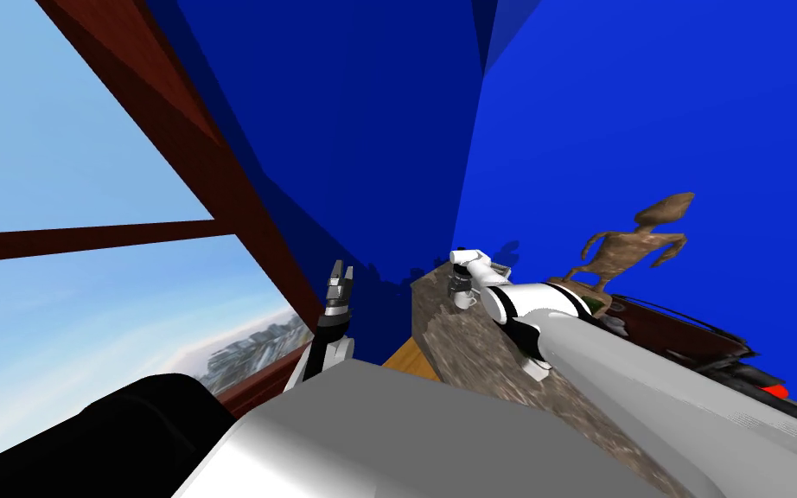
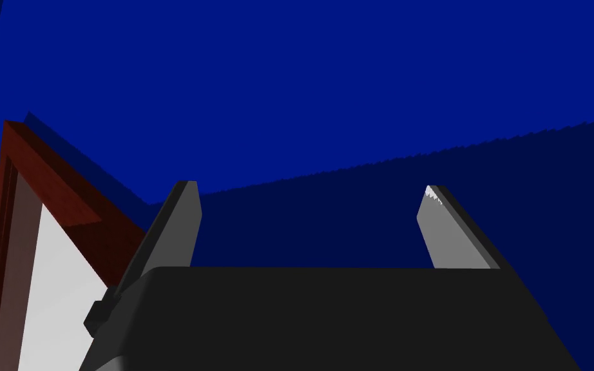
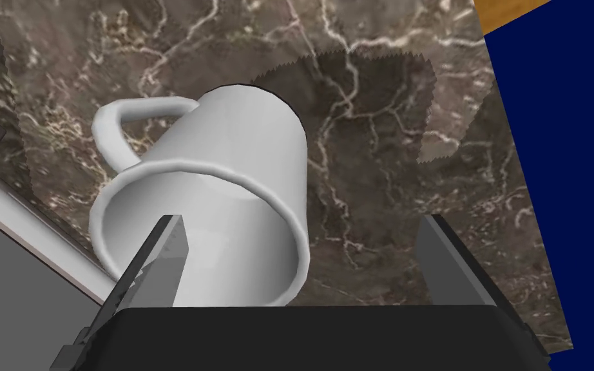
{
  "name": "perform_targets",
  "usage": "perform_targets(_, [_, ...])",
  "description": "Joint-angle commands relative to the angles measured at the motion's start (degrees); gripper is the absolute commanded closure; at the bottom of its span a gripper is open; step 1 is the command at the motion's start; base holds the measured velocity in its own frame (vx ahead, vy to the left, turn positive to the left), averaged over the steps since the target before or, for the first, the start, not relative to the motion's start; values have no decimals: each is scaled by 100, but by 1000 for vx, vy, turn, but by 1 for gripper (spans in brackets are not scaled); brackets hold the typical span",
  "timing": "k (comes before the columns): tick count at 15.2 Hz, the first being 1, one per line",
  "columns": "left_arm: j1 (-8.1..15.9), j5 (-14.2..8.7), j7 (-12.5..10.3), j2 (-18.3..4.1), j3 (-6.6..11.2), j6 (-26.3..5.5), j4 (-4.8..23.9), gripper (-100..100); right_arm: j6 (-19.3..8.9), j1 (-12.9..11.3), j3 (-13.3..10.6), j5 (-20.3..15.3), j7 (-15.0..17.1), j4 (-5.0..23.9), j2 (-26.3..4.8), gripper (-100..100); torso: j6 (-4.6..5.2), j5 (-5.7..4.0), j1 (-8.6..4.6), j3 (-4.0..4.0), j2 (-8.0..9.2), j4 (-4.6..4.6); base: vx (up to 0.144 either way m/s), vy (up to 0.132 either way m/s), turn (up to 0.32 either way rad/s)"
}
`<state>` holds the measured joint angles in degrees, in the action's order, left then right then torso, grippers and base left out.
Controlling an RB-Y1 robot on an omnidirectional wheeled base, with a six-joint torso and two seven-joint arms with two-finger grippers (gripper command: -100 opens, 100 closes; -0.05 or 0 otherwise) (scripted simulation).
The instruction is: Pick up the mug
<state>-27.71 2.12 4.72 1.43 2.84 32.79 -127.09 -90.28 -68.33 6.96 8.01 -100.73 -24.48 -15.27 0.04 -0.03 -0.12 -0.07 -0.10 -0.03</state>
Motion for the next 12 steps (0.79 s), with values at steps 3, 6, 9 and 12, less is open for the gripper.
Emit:
perform_targets(3, [-1,0,0,1,-1,0,0,0,78,79,51,-1,-237,20,-95,-100,2,7,35,-1,-2,0,29,81,-108])
perform_targets(6, [0,0,0,1,-1,0,0,0,157,158,101,-2,-473,40,-191,-100,2,10,47,0,0,0,22,92,-74])
perform_targets(9, [0,0,0,2,-1,0,0,0,235,237,152,-3,-710,60,-286,-100,0,14,63,-1,-3,0,33,125,-105])
perform_targets(12, [-1,1,-1,0,-5,0,1,0,314,315,202,-5,-947,80,-381,-100,-5,11,43,-1,-3,1,18,62,-41])
